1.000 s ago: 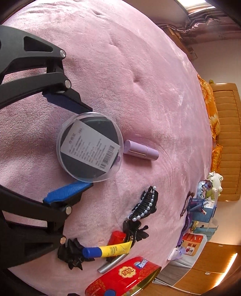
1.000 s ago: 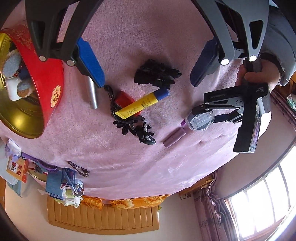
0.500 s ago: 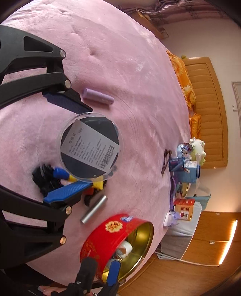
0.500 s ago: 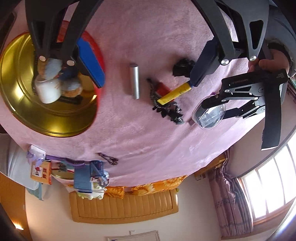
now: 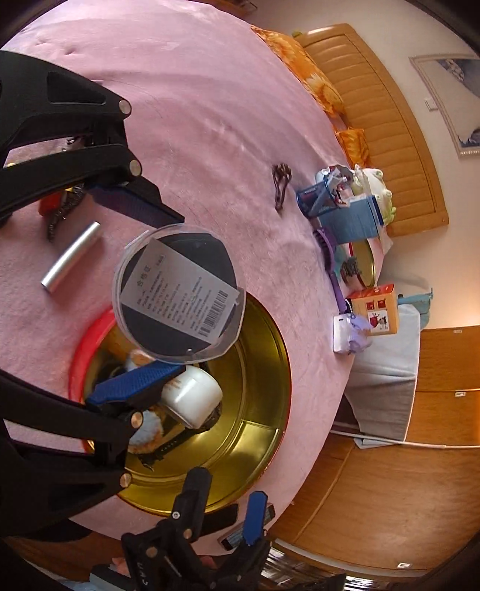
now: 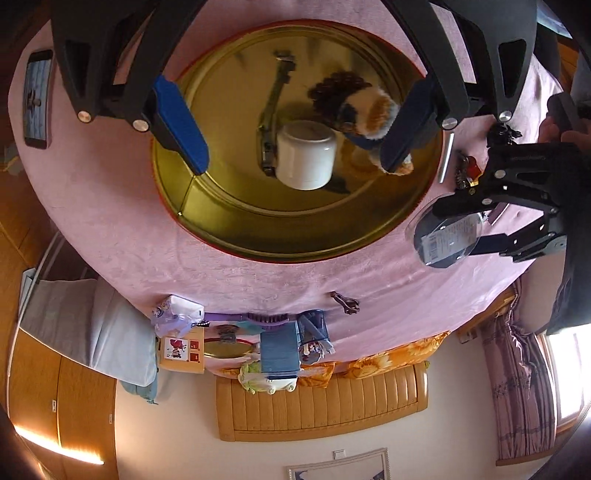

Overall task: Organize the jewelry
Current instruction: 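Carry the clear container into the red tin and open the left gripper, then withdraw the left gripper from the tin back over the bed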

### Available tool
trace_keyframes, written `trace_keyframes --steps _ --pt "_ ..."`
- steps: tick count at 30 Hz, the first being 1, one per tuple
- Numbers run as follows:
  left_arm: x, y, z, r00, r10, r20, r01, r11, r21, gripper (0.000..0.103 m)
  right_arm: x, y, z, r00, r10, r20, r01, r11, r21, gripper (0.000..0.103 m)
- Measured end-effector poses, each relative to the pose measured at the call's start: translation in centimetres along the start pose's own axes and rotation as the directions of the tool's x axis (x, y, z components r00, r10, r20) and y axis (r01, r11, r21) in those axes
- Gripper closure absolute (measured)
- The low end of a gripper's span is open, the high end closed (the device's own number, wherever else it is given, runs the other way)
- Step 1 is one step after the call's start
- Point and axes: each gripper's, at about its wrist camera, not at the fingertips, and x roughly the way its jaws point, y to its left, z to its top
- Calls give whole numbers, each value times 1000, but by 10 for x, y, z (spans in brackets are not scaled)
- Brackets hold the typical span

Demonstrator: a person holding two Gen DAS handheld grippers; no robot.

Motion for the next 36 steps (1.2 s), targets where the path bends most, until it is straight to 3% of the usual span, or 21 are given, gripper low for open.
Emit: trace_keyframes --steps 4,8,14,19,21,23,27,30,36 --pt "31 -26 27 999 -14 -44 17 998 67 31 12 -12 8 999 12 -48 -16 996 -85 7" --pt "61 -47 41 995 2 -99 12 990 141 31 23 -28 10 997 13 -72 -20 995 -99 7" --pt "108 -63 57 978 10 -208 23 987 157 31 17 -44 5 998 38 -44 -41 997 -66 7" --pt "128 -69 56 968 55 -244 -9 983 186 31 13 -45 -4 998 34 -54 -38 995 -87 7" --pt "126 -66 54 970 78 -231 -35 982 185 30 12 -44 -6 998 27 -61 -32 995 -92 7" --pt "123 -62 52 971 84 -225 -43 983 181 22 9 -42 -8 998 24 -59 -30 995 -90 7" --pt "99 -48 50 985 15 -174 9 990 141 18 4 -33 -6 998 27 -51 -31 996 -88 7" --pt "74 -34 45 992 10 -126 6 992 125 18 -3 -19 -2 999 39 -38 -42 995 -93 7" --pt "11 26 11 998 53 -22 -51 996 79 16 -14 29 7 993 118 -9 -118 986 -117 7"
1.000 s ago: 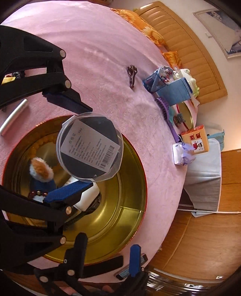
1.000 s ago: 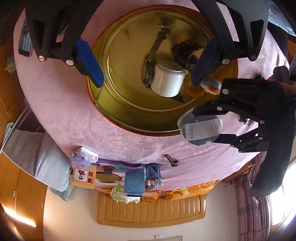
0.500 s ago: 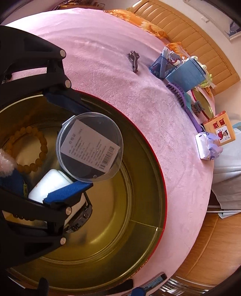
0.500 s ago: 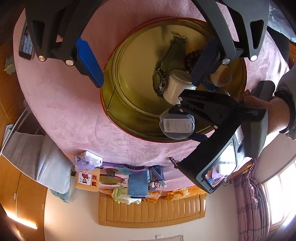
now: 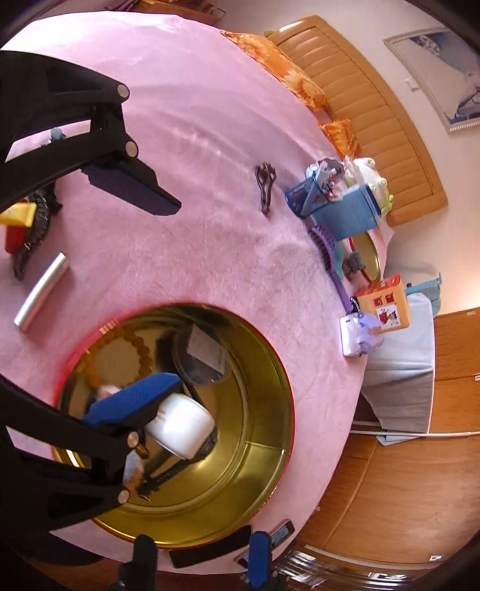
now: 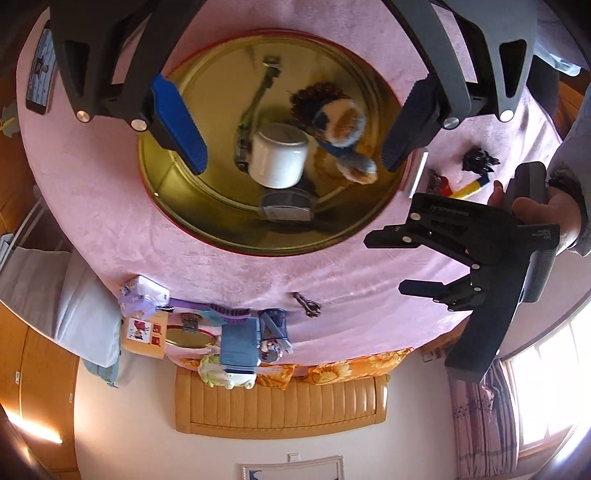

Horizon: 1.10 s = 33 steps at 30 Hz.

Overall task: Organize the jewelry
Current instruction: 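Withdraw the left gripper from the tin back over the bed, then reach the right gripper to the yellow tube and grasp it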

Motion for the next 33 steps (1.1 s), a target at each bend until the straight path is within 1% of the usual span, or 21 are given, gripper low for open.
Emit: trace_keyframes --steps 4,8,12,14,17,19,22,23,25,26,27,28,30,31,32,33 --pt "-28 52 -42 1000 31 -1 -31 997 -66 13 10 49 15 998 66 3 -66 996 -59 7" --pt "-47 101 -90 997 67 -25 -70 985 -160 13 26 100 28 991 134 1 -133 986 -105 7" --pt "-56 129 -137 989 137 -62 -146 973 -181 13 47 147 36 979 201 -27 -203 971 -128 7" --pt "-58 141 -160 986 150 -77 -163 965 -204 13 60 167 37 973 225 -51 -230 965 -130 7" --pt "-56 161 -191 982 161 -100 -183 945 -271 13 80 195 33 966 241 -90 -251 960 -123 7" --pt "-55 175 -210 976 181 -123 -213 918 -334 13 93 211 28 967 231 -110 -244 963 -117 7" --pt "-61 191 -232 978 172 -118 -206 887 -413 13 114 227 20 965 213 -153 -224 973 -54 7" --pt "-64 193 -236 980 168 -108 -198 883 -426 13 121 229 18 962 215 -165 -221 975 -14 7" --pt "-66 195 -243 982 165 -94 -190 878 -439 13 131 229 15 954 246 -171 -233 968 91 8" --pt "-67 195 -246 982 166 -92 -190 877 -441 13 135 228 15 950 261 -171 -239 961 141 13" --pt "-66 195 -248 982 166 -90 -189 877 -442 13 139 228 15 946 274 -175 -241 952 188 20" --pt "-66 195 -249 982 165 -90 -187 877 -443 13 144 228 15 943 276 -185 -233 947 223 22" --pt "-66 197 -253 982 163 -90 -186 874 -449 13 154 231 16 942 269 -203 -215 944 251 24" --pt "-67 198 -256 983 164 -88 -186 873 -451 13 158 233 16 942 264 -207 -208 943 259 26" --pt "-67 198 -257 983 165 -87 -186 872 -453 13 161 234 16 940 265 -216 -206 943 261 32" --pt "-68 198 -257 983 165 -85 -186 872 -454 13 166 237 16 933 271 -235 -208 943 261 35"
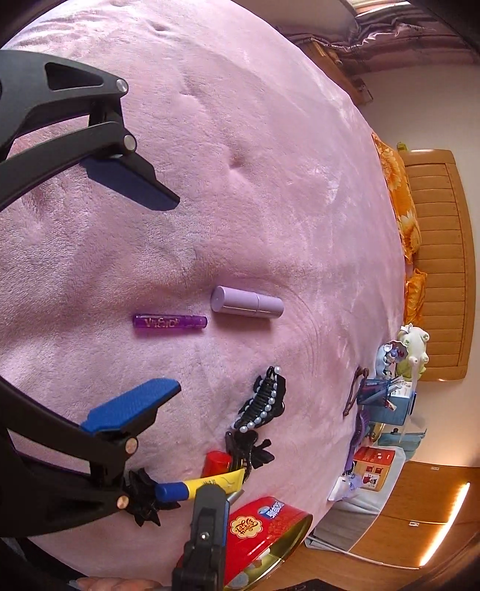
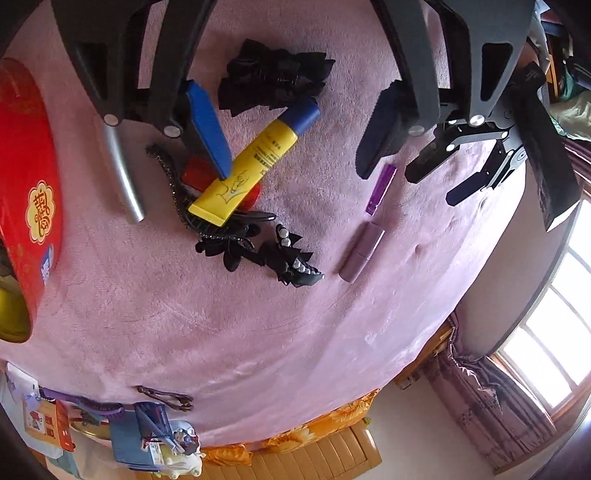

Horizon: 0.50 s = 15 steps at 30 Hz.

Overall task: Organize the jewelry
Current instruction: 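Reach the right gripper to the yellow tube and grasp it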

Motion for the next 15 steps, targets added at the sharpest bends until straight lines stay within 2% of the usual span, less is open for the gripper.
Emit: trace_keyframes --steps 2,4,5,6,7,15 --pt "-1 1 -1 1000 -1 3 1 1000 -3 13 7 0 -1 1000 -17 -23 17 1000 5 37" --pt "-3 0 -1 1000 -6 10 6 1000 -2 13 12 0 -2 999 -34 -42 34 999 6 49" --pt "-4 0 0 1000 -8 12 9 1000 -3 13 13 1 -3 998 -44 -49 44 999 -6 73" --pt "-4 -2 0 1000 -11 13 11 1000 -3 13 13 2 -5 997 -55 -49 54 998 -20 81" --pt "-5 -3 0 1000 -14 15 14 1000 -1 13 11 3 -7 997 -60 -43 59 998 -32 84" --pt "-18 -21 6 999 -25 29 25 1000 5 13 -31 8 -10 997 -38 62 44 995 -92 84"
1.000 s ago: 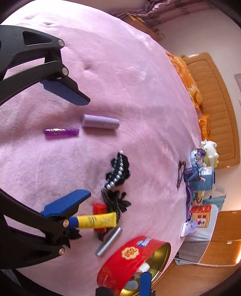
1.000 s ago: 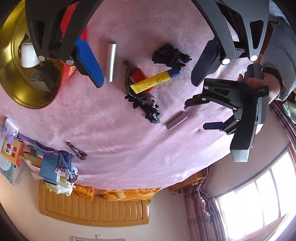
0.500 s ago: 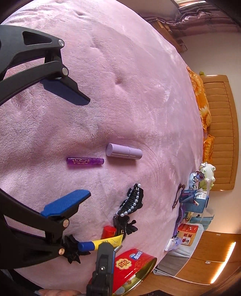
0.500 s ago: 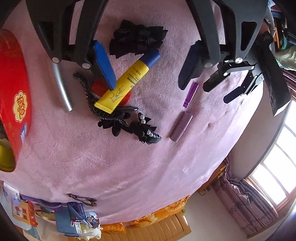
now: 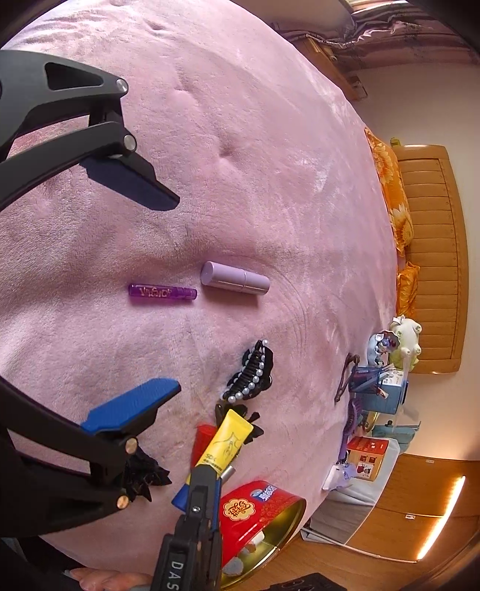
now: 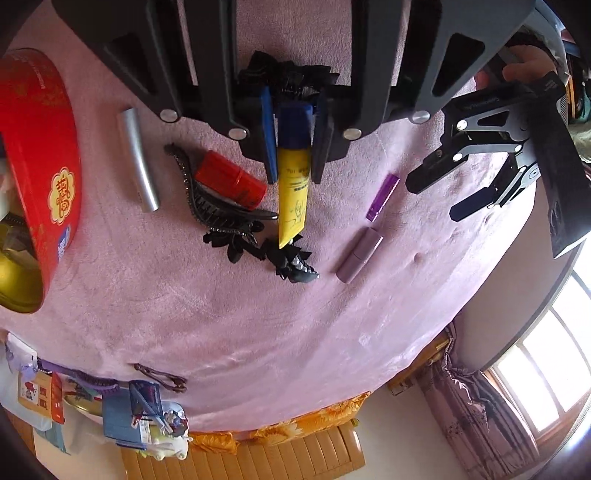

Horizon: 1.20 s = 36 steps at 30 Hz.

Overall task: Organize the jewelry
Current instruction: 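Reach the right gripper to the yellow tube and grasp it, then carry the yellow tube into the red tin and open the right gripper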

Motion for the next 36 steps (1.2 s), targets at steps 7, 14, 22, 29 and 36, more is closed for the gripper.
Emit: trace_keyframes --steps 7,14,22,29,36 --pt "-12 -51 30 999 -32 40 30 997 68 13 -63 -29 7 985 -64 157 70 997 -28 84" --pt "-9 -139 79 988 -145 60 133 975 179 13 -127 -124 11 936 -252 245 238 968 84 84" --pt "17 -234 97 965 -262 -8 256 936 242 13 -142 -244 8 867 -485 112 465 870 164 84" --pt "25 -269 89 963 -267 -43 267 920 286 13 -111 -274 -9 889 -457 -34 455 874 169 83" --pt "13 -240 90 971 -241 -3 234 942 241 13 -131 -250 -8 889 -452 77 438 886 151 28"
